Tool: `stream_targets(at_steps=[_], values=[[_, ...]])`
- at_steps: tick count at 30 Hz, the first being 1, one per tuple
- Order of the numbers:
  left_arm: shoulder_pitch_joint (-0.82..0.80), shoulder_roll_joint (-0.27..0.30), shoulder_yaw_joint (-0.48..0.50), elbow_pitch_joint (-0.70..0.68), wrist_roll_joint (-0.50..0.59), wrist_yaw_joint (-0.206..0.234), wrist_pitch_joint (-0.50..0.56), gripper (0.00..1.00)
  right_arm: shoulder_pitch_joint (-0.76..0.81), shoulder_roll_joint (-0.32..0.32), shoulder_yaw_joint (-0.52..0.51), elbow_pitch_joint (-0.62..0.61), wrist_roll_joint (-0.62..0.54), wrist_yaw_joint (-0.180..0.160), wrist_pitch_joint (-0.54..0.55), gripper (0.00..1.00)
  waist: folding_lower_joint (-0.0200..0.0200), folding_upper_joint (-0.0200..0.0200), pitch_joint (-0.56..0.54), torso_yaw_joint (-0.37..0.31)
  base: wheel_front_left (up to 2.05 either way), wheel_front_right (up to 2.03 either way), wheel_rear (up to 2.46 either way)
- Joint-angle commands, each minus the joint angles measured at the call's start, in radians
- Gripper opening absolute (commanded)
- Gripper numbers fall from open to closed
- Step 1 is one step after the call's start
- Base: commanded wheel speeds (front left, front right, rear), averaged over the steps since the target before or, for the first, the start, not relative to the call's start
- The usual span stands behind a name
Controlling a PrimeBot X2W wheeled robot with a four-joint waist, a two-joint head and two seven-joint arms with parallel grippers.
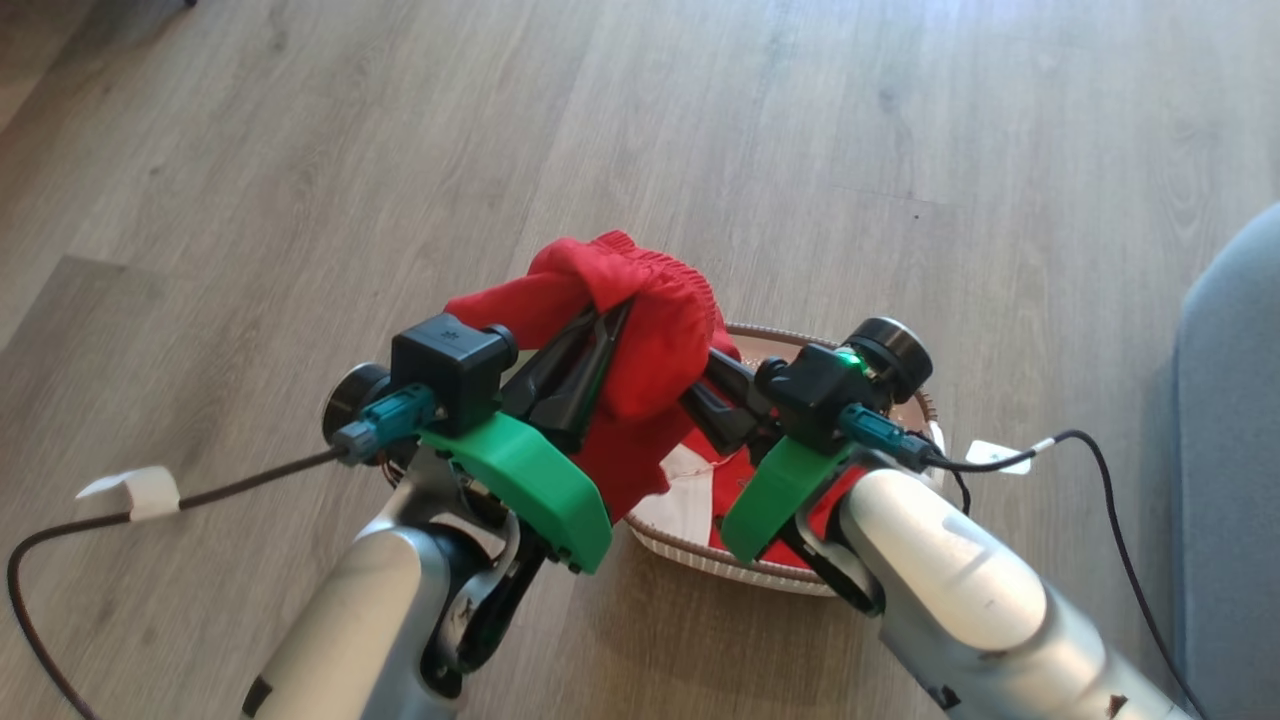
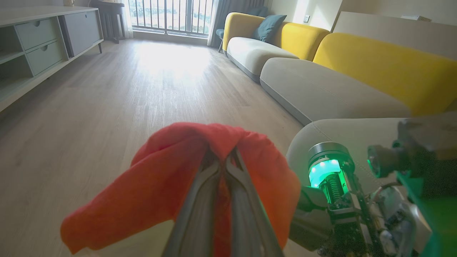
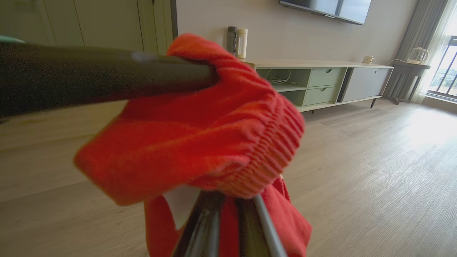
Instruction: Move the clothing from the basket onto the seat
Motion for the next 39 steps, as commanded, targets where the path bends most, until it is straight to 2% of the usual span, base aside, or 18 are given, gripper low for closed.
stream_targets(at_steps=[1, 5, 6, 7, 12, 22, 30, 35, 39], values=[[-0.026, 0.002, 0.038, -0.026, -0.005, -0.001, -0.008, 0.00, -0.028, 0.021, -0.006, -0.036, 0.008, 0.000, -0.009, 0.00, 0.0001, -0.0001, -0.002, -0.008, 0.00, 0.00, 0.00], [-0.017, 0.010, 0.053, -0.015, -0.008, 0.008, -0.021, 0.52, -0.008, 0.007, -0.041, -0.071, 0.006, 0.000, -0.009, 0.00, 0.0001, -0.0001, -0.005, -0.041, 0.00, 0.00, 0.00], [-0.017, 0.014, 0.056, -0.011, -0.003, 0.009, -0.029, 0.87, 0.001, 0.001, -0.055, -0.084, 0.006, 0.000, -0.009, 0.00, 0.0001, -0.0001, -0.006, -0.051, 0.00, 0.00, 0.00], [-0.015, 0.020, 0.062, -0.004, 0.001, 0.013, -0.036, 1.00, 0.012, -0.006, -0.070, -0.096, 0.005, 0.000, -0.009, 0.00, 0.0001, -0.0001, -0.006, -0.063, 0.00, 0.00, 0.00], [0.002, 0.038, 0.079, 0.020, 0.006, 0.022, -0.056, 1.00, 0.060, -0.046, -0.127, -0.151, -0.004, 0.000, -0.009, 0.00, 0.0001, -0.0001, -0.006, -0.126, 0.00, 0.00, 0.00], [0.030, 0.043, 0.070, 0.050, 0.012, 0.013, -0.119, 1.00, 0.204, -0.170, -0.334, -0.319, -0.021, 0.000, -0.008, 0.00, 0.0001, -0.0001, 0.006, -0.314, 0.00, 0.00, 0.00], [0.063, 0.042, 0.062, 0.080, 0.018, 0.010, -0.184, 1.00, 0.278, -0.198, -0.463, -0.448, -0.018, 0.000, 0.027, 0.00, 0.0001, -0.0001, 0.043, -0.467, 0.00, 0.00, 0.00], [0.055, 0.040, 0.042, 0.098, 0.036, 0.001, -0.218, 1.00, 0.302, -0.208, -0.530, -0.486, -0.003, 0.000, 0.048, 0.00, 0.0001, -0.0001, 0.087, -0.516, 0.00, 0.00, 0.00], [0.036, 0.036, 0.023, 0.113, 0.049, -0.010, -0.230, 1.00, 0.269, -0.222, -0.579, -0.474, 0.027, 0.000, 0.057, 0.00, 0.0001, -0.0001, 0.139, -0.527, 0.00, 0.00, 0.00]])
